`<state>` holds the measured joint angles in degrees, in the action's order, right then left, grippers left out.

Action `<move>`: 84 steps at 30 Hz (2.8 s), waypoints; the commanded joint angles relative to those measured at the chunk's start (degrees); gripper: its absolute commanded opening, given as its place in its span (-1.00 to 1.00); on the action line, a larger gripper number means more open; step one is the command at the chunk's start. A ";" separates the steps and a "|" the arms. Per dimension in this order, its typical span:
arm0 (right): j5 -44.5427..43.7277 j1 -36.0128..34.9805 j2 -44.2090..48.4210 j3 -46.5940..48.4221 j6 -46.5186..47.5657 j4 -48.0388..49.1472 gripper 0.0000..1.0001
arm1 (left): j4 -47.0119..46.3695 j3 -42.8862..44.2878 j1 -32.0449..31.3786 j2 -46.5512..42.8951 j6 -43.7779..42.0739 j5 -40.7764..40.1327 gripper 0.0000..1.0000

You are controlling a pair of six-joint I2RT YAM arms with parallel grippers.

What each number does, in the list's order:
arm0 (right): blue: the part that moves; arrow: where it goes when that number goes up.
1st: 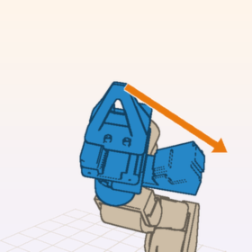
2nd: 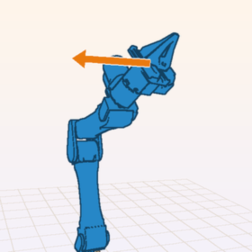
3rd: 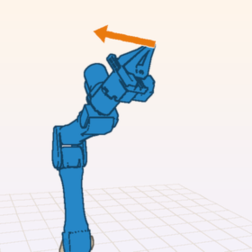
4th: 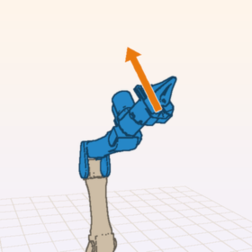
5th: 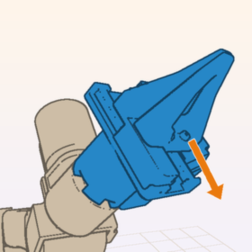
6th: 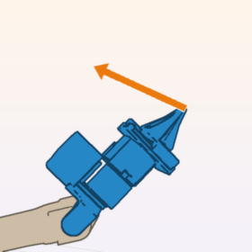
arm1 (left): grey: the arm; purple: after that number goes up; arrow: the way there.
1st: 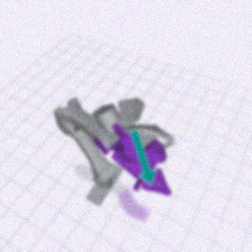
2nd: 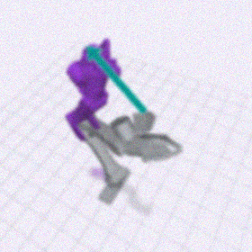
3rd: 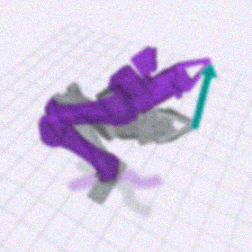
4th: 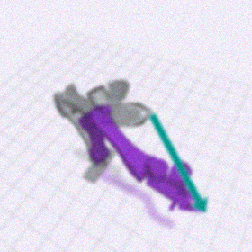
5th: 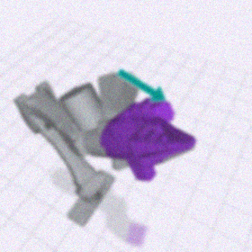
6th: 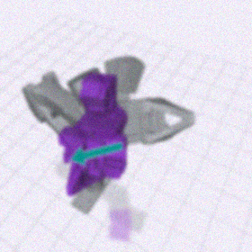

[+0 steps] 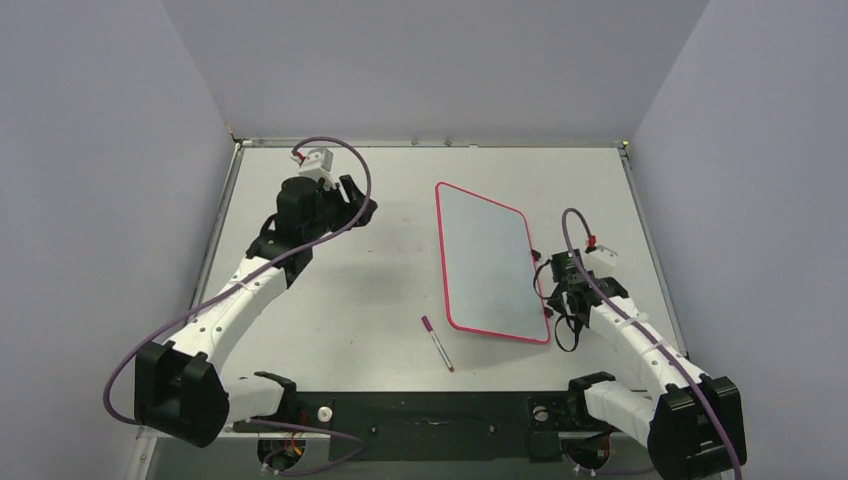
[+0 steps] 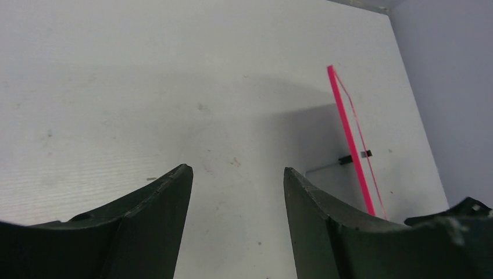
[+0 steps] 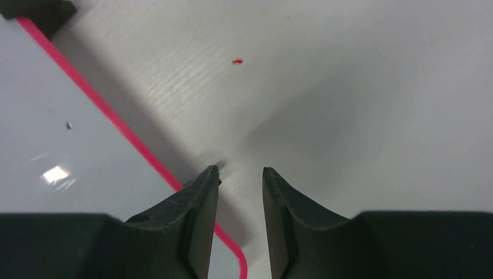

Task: Write a sentence on the whiteboard
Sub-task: Move the whiteboard to the center of the board.

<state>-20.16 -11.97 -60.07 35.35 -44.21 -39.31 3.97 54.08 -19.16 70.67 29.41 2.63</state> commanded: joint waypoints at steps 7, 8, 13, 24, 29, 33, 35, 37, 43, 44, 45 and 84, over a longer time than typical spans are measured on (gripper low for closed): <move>-3.17 -6.97 -1.19 -3.78 -8.80 -0.58 -0.39 | -0.54 5.48 -6.03 6.96 0.79 13.81 0.09; -3.10 -7.17 -1.85 -3.75 -8.93 -0.45 -0.39 | -0.54 5.74 -6.41 7.29 0.81 13.87 0.09; -3.21 -9.71 -5.54 -3.35 -10.54 1.66 -0.39 | -0.68 5.89 -6.68 7.33 0.88 13.56 0.08; -2.76 -17.26 -11.23 0.63 -12.13 5.33 -0.39 | 2.65 5.97 -6.59 3.87 -1.00 10.90 0.08; -0.68 -19.74 -14.83 2.58 -11.51 8.72 -0.39 | 4.69 6.06 -6.31 1.85 -1.93 8.66 0.08; 1.86 -22.36 -18.94 5.51 -10.25 11.73 -0.39 | 7.88 6.49 -5.60 0.37 -2.99 7.06 0.08; 3.73 -23.80 -20.86 6.70 -9.72 13.52 -0.39 | 9.98 7.10 -5.15 -0.62 -3.70 5.14 0.09; 5.26 -25.00 -22.78 8.23 -9.45 15.69 -0.39 | 12.07 7.60 -4.68 -1.88 -4.11 2.12 0.10; 7.20 -28.12 -28.26 11.82 -8.67 18.36 -0.39 | 16.22 8.05 -3.77 -5.91 -4.26 -6.33 0.18; 7.44 -28.68 -29.31 12.23 -8.60 18.55 -0.39 | 16.59 8.12 -3.60 -6.56 -4.36 -7.16 0.20; 7.86 -28.97 -29.84 13.08 -8.48 18.94 -0.39 | 17.26 8.25 -3.56 -6.89 -4.60 -7.49 0.20; 2.11 -57.88 -26.46 11.09 0.58 17.20 0.05 | 29.54 -5.77 -5.72 -28.75 -2.78 -2.93 0.21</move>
<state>-13.80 -67.68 -86.39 48.45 -41.39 -23.27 33.26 48.47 -24.34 44.49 25.39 -2.61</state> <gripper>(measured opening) 0.536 0.608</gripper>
